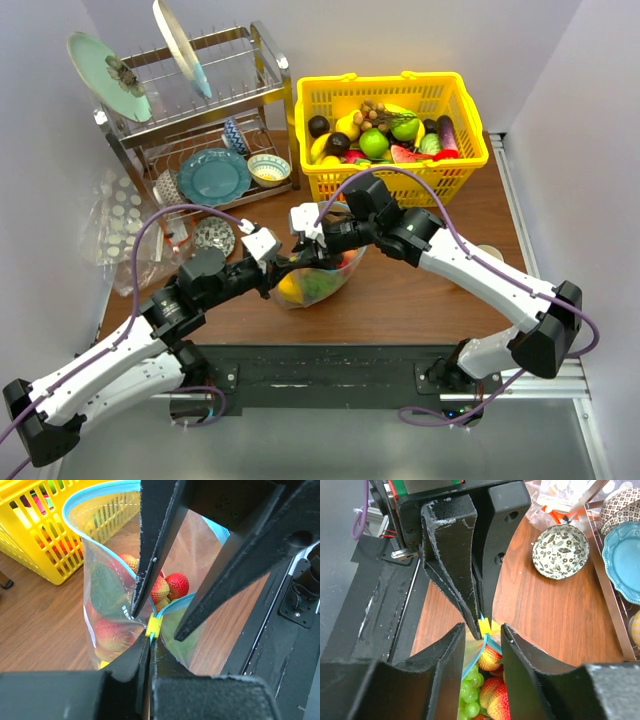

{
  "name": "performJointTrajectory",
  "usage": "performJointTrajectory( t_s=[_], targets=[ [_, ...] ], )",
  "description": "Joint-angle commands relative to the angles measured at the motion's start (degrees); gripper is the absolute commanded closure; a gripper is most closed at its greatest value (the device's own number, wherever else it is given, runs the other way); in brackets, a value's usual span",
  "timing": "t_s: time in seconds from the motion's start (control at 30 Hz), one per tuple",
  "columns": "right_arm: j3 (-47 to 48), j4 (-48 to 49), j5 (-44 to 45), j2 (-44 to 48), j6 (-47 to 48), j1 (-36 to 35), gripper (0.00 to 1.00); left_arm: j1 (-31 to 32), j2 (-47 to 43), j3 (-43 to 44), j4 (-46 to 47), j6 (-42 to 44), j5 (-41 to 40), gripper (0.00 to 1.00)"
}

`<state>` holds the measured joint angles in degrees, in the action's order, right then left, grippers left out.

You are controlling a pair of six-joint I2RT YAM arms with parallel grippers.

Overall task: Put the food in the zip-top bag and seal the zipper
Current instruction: Zip the zipper food storage bag at the center of the board.

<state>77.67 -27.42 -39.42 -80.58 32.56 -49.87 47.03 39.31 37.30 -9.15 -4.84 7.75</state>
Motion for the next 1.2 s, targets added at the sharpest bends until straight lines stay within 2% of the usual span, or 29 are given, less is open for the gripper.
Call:
performJointTrajectory(
  t_s=[0.0,0.17,0.27,0.3,0.57,0.8,1.17],
  targets=[
    [2.14,-0.36,1.62,-0.11,1.28,-0.32,0.65,0.35,-1.16,3.57,3.17,1.15,0.95,1.00],
    [1.87,0.35,2.51,0.16,1.19,-0.41,0.75,0.35,-1.69,3.13,3.26,1.41,0.95,1.00],
    [2.31,-0.09,2.59,-0.19,1.28,-0.32,0.90,0.35,-2.04,3.22,3.17,1.59,0.60,1.00],
    [2.40,-0.35,2.68,-0.37,1.28,-0.41,0.99,0.35,-2.22,3.31,3.17,1.68,0.34,1.00],
    [1.35,-0.71,3.56,0.59,1.55,-0.32,1.00,0.35,-3.45,3.39,1.51,2.03,-2.56,1.00],
    [-1.90,1.23,5.49,2.79,0.49,-0.32,1.00,0.26,-4.33,3.22,-0.52,1.77,-9.57,1.00],
    [-5.51,1.76,9.01,5.60,-0.39,-0.32,1.00,0.26,-6.96,1.02,-1.58,-0.43,-15.48,1.00]
  ],
)
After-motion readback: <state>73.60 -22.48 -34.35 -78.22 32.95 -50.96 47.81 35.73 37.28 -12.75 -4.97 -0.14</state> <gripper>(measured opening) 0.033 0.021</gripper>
